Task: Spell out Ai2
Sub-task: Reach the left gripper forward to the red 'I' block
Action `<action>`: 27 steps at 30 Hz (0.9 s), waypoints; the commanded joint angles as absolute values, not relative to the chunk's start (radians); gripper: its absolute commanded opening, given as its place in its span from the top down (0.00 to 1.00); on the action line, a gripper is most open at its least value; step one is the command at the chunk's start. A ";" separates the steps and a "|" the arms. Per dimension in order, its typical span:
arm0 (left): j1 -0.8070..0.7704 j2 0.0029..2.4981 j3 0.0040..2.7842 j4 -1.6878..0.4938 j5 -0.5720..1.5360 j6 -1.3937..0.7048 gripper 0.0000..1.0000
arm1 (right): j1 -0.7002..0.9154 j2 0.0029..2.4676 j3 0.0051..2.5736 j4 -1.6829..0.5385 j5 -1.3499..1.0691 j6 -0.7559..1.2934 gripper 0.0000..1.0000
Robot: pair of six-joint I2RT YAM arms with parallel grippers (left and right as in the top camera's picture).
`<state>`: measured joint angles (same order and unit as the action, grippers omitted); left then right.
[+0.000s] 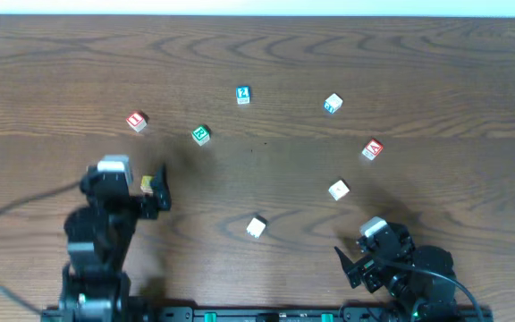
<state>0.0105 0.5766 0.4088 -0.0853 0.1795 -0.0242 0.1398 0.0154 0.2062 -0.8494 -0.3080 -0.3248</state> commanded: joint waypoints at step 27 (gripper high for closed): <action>0.063 1.754 1.399 -0.267 0.014 -0.198 0.05 | 0.131 0.006 0.193 -0.854 -0.322 -0.315 0.01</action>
<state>0.0563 1.6989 1.3491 -0.2630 0.0364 -0.1356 0.1398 0.0109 0.2054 -0.8490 -0.3080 -0.3248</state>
